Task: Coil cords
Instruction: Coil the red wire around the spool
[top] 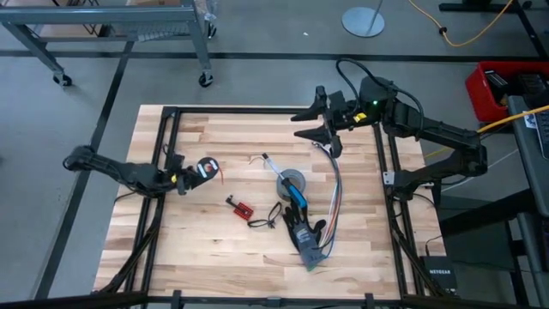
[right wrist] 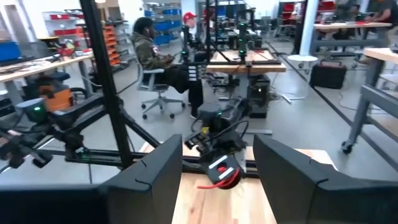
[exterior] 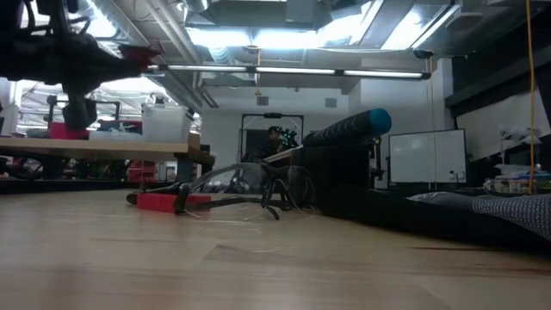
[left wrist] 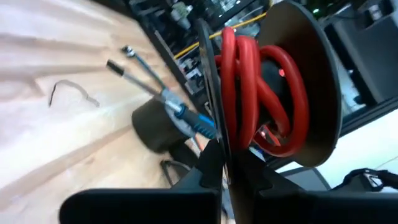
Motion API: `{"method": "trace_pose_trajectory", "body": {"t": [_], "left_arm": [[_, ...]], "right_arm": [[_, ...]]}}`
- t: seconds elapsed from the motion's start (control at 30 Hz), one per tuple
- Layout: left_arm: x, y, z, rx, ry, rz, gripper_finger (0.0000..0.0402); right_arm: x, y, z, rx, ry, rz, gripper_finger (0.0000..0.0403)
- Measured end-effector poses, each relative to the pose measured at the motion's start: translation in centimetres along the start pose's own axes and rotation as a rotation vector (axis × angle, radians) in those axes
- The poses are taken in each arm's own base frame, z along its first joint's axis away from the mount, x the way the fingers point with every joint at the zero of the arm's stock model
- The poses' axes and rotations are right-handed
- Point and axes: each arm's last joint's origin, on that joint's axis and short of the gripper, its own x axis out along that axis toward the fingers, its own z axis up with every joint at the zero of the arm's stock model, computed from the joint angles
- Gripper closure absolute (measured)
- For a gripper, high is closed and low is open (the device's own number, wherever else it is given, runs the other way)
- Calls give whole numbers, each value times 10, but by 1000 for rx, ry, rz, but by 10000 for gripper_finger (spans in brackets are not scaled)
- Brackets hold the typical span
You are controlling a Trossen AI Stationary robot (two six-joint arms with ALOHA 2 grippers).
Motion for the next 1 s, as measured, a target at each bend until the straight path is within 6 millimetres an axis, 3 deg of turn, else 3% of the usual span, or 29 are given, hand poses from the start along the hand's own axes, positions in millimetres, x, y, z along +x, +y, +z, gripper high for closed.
{"method": "trace_pose_trajectory", "body": {"t": [0.37, 1.0], "left_arm": [[13, 16, -20, 0, 130, 212, 401], [18, 32, -36, -345, 169, 426, 401]], "right_arm": [[0, 0, -1, 3, 6, -8, 203], [1, -1, -2, 6, 12, -9, 203]]}}
